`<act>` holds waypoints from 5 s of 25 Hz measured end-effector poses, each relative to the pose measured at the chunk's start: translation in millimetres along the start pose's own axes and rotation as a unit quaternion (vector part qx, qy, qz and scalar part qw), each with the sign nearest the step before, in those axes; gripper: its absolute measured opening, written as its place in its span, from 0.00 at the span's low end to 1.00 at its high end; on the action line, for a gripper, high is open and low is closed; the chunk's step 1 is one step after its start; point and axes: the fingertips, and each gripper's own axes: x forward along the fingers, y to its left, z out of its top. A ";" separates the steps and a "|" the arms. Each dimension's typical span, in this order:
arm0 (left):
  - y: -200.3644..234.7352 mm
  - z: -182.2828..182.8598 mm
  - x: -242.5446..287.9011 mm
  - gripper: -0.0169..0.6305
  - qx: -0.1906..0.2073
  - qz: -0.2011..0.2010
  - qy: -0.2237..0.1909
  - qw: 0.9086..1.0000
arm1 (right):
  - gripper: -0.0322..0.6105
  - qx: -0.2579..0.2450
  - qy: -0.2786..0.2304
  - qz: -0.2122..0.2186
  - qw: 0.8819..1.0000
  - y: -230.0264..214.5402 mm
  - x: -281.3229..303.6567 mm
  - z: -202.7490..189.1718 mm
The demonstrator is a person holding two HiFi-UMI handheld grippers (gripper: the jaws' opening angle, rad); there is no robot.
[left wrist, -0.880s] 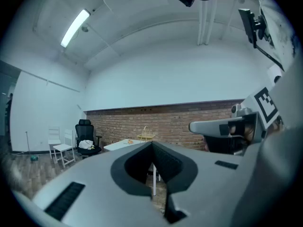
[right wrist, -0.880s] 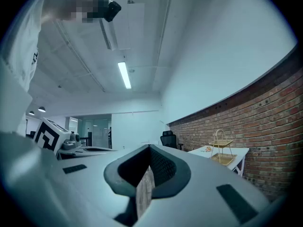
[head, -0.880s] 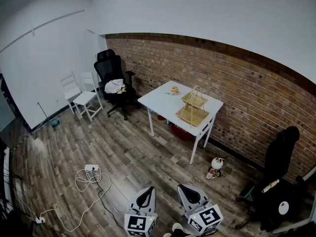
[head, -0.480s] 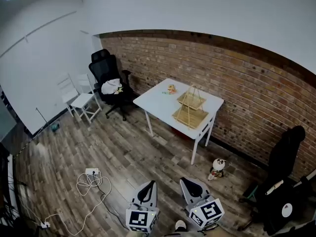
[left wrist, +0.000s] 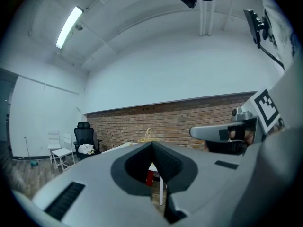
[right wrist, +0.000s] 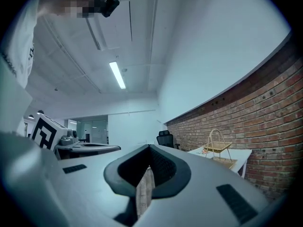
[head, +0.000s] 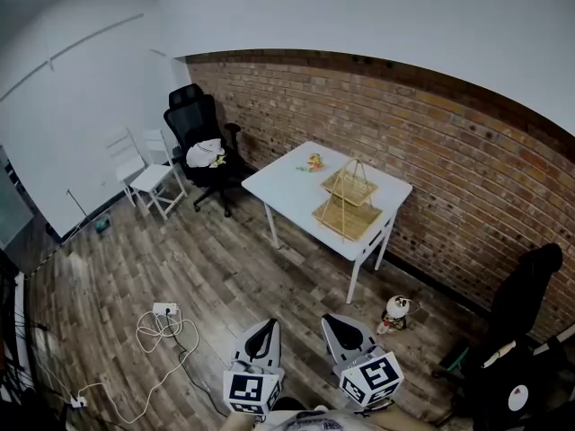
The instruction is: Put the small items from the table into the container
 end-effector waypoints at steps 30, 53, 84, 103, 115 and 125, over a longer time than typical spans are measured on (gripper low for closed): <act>277.7 15.2 252.1 0.10 -0.012 -0.064 -0.008 0.998 | 0.08 -0.004 0.024 -0.055 0.998 -96.1 351.2 -14.5; 380.6 6.9 426.0 0.10 -0.014 -0.129 0.006 0.992 | 0.08 0.011 0.026 -0.142 0.989 -213.3 512.1 -26.0; 303.5 25.2 811.6 0.10 0.024 -0.292 0.064 0.954 | 0.08 0.068 0.015 -0.317 0.946 -550.9 582.4 -7.0; 341.6 -3.3 908.9 0.10 0.024 -0.419 0.074 0.905 | 0.08 0.083 0.047 -0.467 0.879 -596.9 654.1 -42.1; 367.3 -30.0 952.1 0.10 0.021 -0.429 0.090 0.898 | 0.08 0.091 0.085 -0.486 0.865 -619.6 692.4 -70.3; 354.8 -53.4 980.4 0.10 0.025 -0.434 0.105 0.895 | 0.08 0.110 0.114 -0.479 0.864 -649.7 706.0 -102.4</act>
